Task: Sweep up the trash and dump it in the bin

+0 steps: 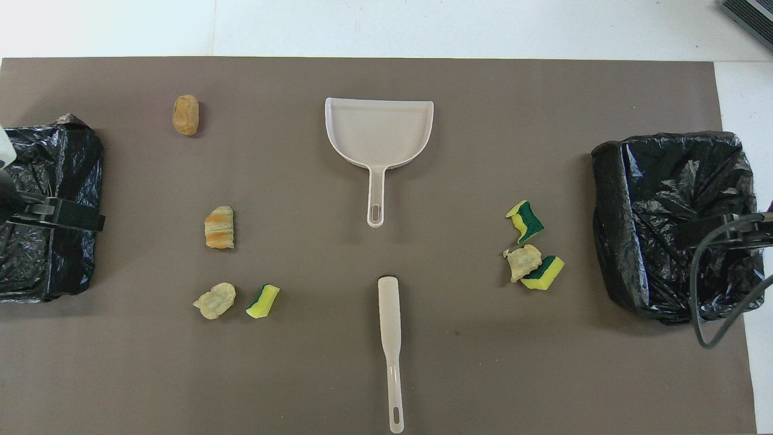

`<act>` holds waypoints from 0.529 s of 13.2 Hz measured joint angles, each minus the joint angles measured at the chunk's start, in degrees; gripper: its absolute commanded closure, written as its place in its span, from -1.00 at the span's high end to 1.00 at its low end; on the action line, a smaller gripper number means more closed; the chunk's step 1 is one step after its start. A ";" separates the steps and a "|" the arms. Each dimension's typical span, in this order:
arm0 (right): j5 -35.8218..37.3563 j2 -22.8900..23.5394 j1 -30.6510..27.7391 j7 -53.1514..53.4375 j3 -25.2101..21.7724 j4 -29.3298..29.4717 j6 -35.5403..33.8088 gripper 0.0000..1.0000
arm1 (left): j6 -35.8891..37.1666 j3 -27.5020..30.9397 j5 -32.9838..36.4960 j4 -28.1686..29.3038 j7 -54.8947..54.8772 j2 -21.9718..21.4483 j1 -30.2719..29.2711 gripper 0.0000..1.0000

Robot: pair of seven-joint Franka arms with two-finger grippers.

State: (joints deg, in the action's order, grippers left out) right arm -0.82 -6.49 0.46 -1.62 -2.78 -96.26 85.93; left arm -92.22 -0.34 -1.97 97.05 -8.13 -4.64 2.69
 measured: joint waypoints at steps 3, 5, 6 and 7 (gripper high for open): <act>0.00 -0.01 0.00 0.00 0.00 0.01 0.00 1.00 | 0.31 0.15 0.03 -0.01 0.00 -0.13 0.00 1.00; 0.00 -0.02 0.00 0.00 0.01 0.01 0.00 1.00 | 0.57 0.03 0.03 -0.01 0.00 -0.19 0.00 1.00; 0.00 -0.02 0.01 0.00 0.02 0.01 0.00 1.00 | 0.67 -0.03 0.03 -0.01 0.00 -0.20 0.00 1.00; 0.00 -0.05 0.04 0.00 0.02 0.02 -0.01 1.00 | 0.75 -0.08 0.03 -0.01 0.00 -0.20 0.00 1.00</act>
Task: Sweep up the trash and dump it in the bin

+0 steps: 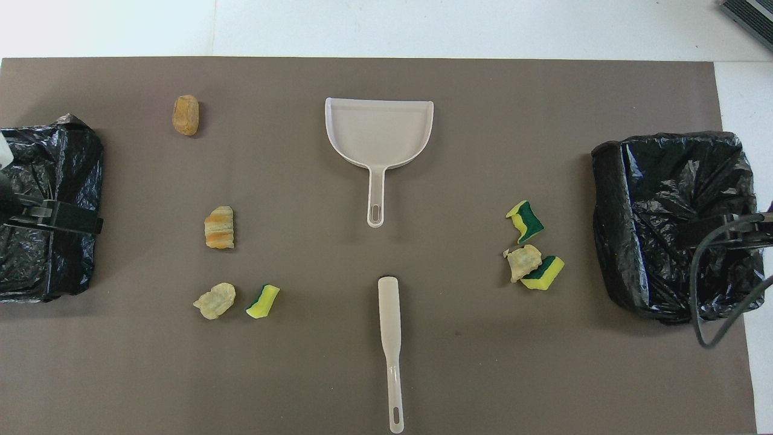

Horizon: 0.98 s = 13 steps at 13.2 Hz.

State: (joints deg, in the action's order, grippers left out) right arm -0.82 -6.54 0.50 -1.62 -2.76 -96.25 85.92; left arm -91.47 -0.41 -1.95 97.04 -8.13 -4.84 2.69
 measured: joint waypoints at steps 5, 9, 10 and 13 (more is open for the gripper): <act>0.00 -0.35 0.38 0.00 0.04 -0.02 -0.31 1.00 | 0.20 -0.38 -0.08 0.41 -0.02 -0.22 0.07 1.00; 0.00 -0.49 0.47 0.00 0.04 -0.02 -0.91 1.00 | -1.22 -0.83 -2.47 3.00 -0.03 -0.96 1.03 1.00; 0.00 -0.51 0.47 0.00 0.04 -0.02 -1.09 1.00 | -2.71 -0.88 -2.66 4.18 0.21 -1.31 2.34 1.00; 0.00 -0.54 0.52 0.00 0.04 -0.04 -1.60 1.00 | -6.30 -1.06 -2.70 7.90 1.99 -2.09 6.95 1.00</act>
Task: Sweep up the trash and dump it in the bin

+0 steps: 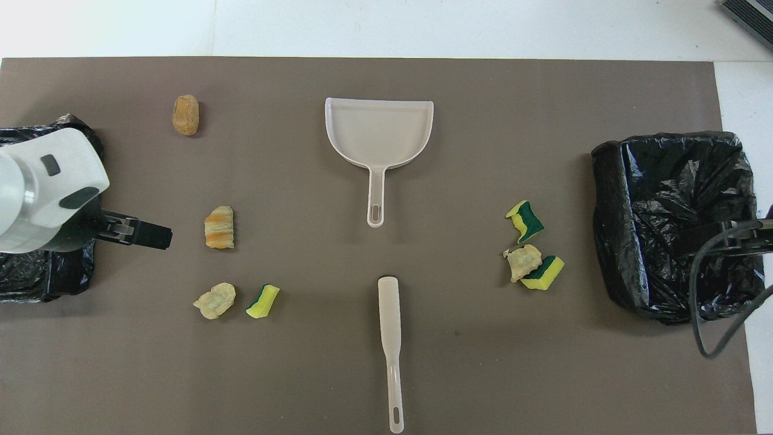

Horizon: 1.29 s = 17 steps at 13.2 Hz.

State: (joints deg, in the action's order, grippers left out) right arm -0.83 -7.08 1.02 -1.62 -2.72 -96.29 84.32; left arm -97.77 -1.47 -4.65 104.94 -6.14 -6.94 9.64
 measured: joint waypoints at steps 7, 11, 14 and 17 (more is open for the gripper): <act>-0.03 -1.42 1.64 0.03 0.11 -1.82 -1.07 1.00 | -13.52 -0.25 -0.08 12.73 12.35 -2.39 13.60 1.00; -0.72 -1.84 5.39 1.81 0.49 -4.89 4.12 1.00 | -22.69 -0.78 -0.08 20.18 20.20 -3.00 21.52 1.00; -3.52 1.24 9.52 7.08 0.78 -7.27 11.61 1.00 | -30.68 -4.10 -0.08 26.57 26.10 -3.03 24.23 1.00; -6.52 8.79 14.50 14.76 0.95 -7.44 22.74 1.00 | -35.93 -10.32 -0.08 31.81 32.89 -3.06 25.11 1.00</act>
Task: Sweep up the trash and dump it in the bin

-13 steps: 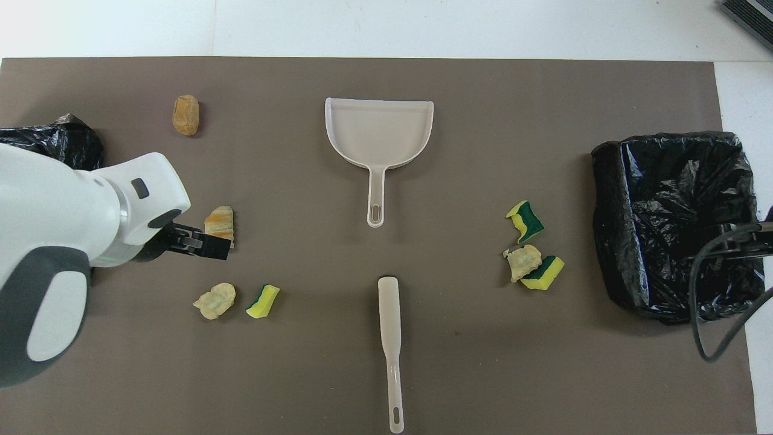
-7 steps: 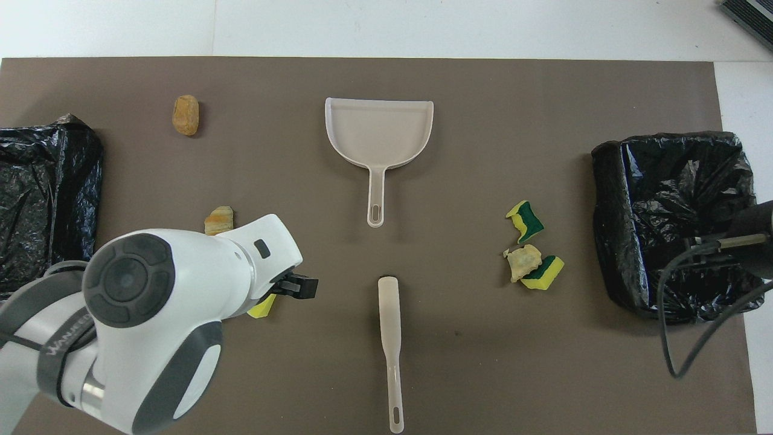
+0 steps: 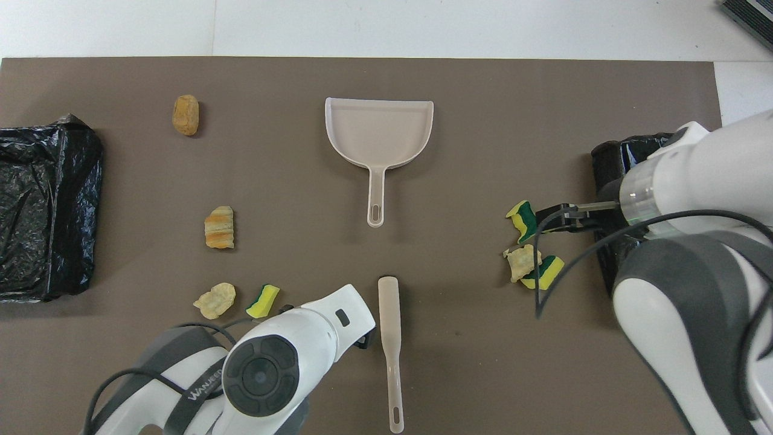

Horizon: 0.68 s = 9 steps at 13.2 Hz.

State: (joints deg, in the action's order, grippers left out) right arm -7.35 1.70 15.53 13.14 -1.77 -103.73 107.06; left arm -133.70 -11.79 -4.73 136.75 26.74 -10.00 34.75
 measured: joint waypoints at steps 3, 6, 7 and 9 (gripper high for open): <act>-4.88 8.32 4.42 9.45 0.11 2.41 8.83 1.00 | -2.91 -1.40 0.00 2.13 7.82 0.00 5.70 1.00; -7.44 15.27 8.90 18.82 0.45 8.67 10.83 1.00 | -4.26 -1.56 0.01 3.14 12.83 0.47 11.12 1.00; -7.44 17.48 10.18 20.32 0.51 10.58 11.24 1.00 | -5.12 -1.60 0.01 3.35 13.34 0.88 11.76 1.00; -6.89 21.97 11.79 20.81 0.52 13.89 11.99 1.00 | -7.01 -1.46 0.01 3.50 13.39 2.24 11.83 1.00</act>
State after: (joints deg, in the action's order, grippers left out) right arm -14.24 23.68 27.32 33.95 -1.26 -89.84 119.05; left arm -140.71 -13.24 -4.72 140.25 40.14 -7.75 46.58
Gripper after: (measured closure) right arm 0.000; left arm 0.000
